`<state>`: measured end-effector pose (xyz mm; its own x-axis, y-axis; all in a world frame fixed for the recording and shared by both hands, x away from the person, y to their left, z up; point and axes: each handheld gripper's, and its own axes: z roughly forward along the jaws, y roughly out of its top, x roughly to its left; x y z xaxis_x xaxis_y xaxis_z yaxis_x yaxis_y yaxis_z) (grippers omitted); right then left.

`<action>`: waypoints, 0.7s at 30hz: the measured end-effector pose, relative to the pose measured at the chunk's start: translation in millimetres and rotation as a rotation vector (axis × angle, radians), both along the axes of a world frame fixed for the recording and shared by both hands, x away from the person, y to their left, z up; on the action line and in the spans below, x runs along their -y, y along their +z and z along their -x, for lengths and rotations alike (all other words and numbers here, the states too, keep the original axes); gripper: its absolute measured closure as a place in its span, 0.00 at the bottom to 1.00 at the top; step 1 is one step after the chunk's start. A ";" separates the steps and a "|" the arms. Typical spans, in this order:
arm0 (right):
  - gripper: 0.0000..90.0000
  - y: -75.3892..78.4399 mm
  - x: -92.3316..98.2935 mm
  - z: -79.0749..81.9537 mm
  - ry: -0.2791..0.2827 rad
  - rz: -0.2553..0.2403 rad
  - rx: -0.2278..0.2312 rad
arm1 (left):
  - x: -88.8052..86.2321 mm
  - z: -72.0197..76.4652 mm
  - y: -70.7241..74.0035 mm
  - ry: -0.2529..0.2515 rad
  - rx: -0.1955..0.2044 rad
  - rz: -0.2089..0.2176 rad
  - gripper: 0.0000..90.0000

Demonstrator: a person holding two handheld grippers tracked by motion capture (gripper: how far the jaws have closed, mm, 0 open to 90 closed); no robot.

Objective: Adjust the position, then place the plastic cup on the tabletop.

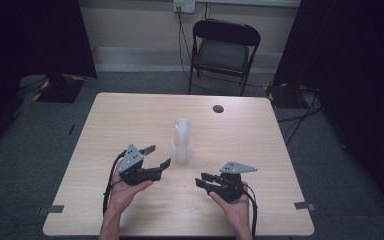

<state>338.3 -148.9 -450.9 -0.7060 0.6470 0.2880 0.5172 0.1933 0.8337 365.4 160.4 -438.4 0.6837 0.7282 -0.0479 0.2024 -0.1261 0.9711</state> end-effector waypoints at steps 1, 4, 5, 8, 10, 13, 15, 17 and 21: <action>0.70 -0.9 0.5 0.5 -0.001 -0.002 -0.001 | -0.5 -0.7 -0.2 0.004 -0.007 0.001 0.28; 0.70 -3.5 2.0 1.4 -0.002 -0.005 0.000 | -2.9 -4.9 0.5 0.011 -0.017 0.001 0.28; 0.70 -4.3 2.4 1.6 -0.003 -0.006 -0.002 | -3.8 -6.8 1.4 0.012 -0.016 -0.002 0.28; 0.70 -5.8 3.1 1.6 -0.008 -0.006 -0.003 | -4.1 -12.1 3.8 0.019 -0.023 0.001 0.28; 0.70 -6.6 3.7 1.7 -0.009 -0.010 -0.003 | -4.9 -15.3 4.4 0.026 -0.023 0.006 0.28; 0.69 -8.1 4.2 1.1 -0.012 -0.013 -0.006 | -7.3 -20.0 4.9 0.032 -0.037 0.009 0.28; 0.69 -9.2 3.8 0.7 -0.014 -0.015 -0.003 | -8.1 -23.3 5.6 0.039 -0.040 0.013 0.28; 0.68 -10.0 3.2 1.5 -0.013 -0.019 0.004 | -7.9 -25.4 6.5 0.043 -0.040 0.021 0.28; 0.65 -11.7 3.0 4.9 -0.011 -0.019 0.017 | -6.5 -29.7 9.0 0.049 -0.042 0.001 0.28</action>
<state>333.4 -151.9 -462.5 -0.7039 0.6489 0.2888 0.5053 0.1716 0.8457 395.1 166.9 -429.5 0.6444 0.7608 -0.0768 0.2493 -0.1141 0.9617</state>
